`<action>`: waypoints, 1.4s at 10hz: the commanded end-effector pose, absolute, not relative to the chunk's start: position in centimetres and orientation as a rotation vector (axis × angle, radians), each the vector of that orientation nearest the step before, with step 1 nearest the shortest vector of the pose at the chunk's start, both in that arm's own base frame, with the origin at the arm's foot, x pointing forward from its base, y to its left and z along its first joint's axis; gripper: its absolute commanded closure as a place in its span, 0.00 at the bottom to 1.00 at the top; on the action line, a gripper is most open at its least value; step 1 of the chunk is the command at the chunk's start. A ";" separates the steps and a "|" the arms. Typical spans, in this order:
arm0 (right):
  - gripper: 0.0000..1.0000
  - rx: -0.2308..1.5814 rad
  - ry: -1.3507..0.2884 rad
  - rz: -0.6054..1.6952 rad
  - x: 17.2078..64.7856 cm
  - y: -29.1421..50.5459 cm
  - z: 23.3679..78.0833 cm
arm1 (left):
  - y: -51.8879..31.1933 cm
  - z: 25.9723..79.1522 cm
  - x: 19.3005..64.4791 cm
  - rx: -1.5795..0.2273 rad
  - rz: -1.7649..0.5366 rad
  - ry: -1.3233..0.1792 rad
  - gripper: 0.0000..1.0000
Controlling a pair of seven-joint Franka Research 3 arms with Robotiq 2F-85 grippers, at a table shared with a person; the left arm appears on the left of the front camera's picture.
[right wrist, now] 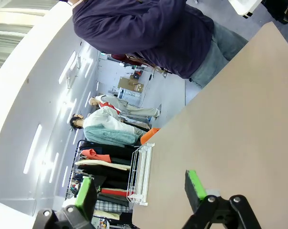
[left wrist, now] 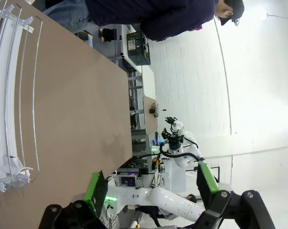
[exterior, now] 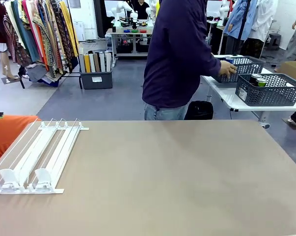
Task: Retrieve and store the cans from the dispenser.
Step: Pick up one can from the Automatic Can Dispenser and place it in the middle of the table.
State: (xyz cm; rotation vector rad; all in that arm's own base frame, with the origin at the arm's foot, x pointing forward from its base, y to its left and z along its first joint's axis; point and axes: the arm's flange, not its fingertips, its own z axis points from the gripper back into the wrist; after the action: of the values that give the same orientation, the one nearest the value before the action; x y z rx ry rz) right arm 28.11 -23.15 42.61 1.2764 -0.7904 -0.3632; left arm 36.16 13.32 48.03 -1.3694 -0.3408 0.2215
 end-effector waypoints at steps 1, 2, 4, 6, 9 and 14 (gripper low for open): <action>0.00 1.292 -0.796 -0.373 28.3 -23.1 43.1 | 13.2 48.4 36.2 -1.389 0.235 -0.340 0.00; 0.00 1.292 -0.796 -0.373 28.3 -23.1 43.1 | 13.2 48.4 36.2 -1.389 0.235 -0.340 0.00; 0.00 1.292 -0.796 -0.373 28.3 -23.1 43.1 | 13.2 48.4 36.2 -1.389 0.235 -0.340 0.00; 0.00 1.292 -0.796 -0.373 28.3 -23.1 43.1 | 13.2 48.4 36.2 -1.389 0.235 -0.340 0.00; 0.00 1.292 -0.796 -0.373 28.3 -23.1 43.1 | 13.2 48.4 36.2 -1.389 0.235 -0.340 0.00; 0.00 1.292 -0.796 -0.373 28.3 -23.1 43.1 | 13.2 48.4 36.2 -1.389 0.235 -0.340 0.00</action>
State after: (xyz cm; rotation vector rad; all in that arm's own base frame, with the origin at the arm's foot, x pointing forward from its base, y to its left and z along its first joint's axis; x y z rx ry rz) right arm 28.11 -23.15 42.61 1.2764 -0.7904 -0.3632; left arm 36.16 13.32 48.03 -1.3694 -0.3408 0.2215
